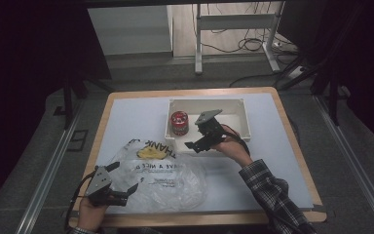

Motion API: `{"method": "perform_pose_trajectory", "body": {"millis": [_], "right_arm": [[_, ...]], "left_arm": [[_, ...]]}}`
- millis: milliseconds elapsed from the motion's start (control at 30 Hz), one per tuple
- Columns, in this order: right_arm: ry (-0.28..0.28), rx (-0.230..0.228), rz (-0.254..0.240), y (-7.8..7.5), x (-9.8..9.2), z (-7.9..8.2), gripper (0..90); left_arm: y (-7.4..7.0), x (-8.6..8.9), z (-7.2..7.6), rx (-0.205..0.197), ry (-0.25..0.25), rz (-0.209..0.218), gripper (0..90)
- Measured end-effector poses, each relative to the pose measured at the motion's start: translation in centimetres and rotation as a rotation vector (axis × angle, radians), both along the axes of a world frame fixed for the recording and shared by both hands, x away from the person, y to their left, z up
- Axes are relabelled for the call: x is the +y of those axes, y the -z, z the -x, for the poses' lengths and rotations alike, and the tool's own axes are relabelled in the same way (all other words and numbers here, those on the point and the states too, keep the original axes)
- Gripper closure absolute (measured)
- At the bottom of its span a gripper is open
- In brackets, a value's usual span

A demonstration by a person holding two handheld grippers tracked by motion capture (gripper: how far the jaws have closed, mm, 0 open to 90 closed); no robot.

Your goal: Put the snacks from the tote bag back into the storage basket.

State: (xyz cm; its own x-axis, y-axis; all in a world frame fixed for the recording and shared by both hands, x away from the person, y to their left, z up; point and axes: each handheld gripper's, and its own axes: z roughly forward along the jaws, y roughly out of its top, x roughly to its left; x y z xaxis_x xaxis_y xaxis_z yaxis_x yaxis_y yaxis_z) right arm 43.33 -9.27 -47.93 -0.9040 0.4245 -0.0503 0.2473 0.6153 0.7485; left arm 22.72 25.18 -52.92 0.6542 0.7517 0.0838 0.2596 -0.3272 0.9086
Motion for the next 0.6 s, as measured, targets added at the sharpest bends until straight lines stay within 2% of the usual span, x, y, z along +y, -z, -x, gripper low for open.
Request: {"method": "perform_pose_trajectory", "body": {"millis": [600], "right_arm": [[-0.004,0.006,-0.037,0.2,-0.9,1.1,5.2]], "left_arm": [[0.0,0.0,0.0,0.000,0.001,0.002,1.0]]}}
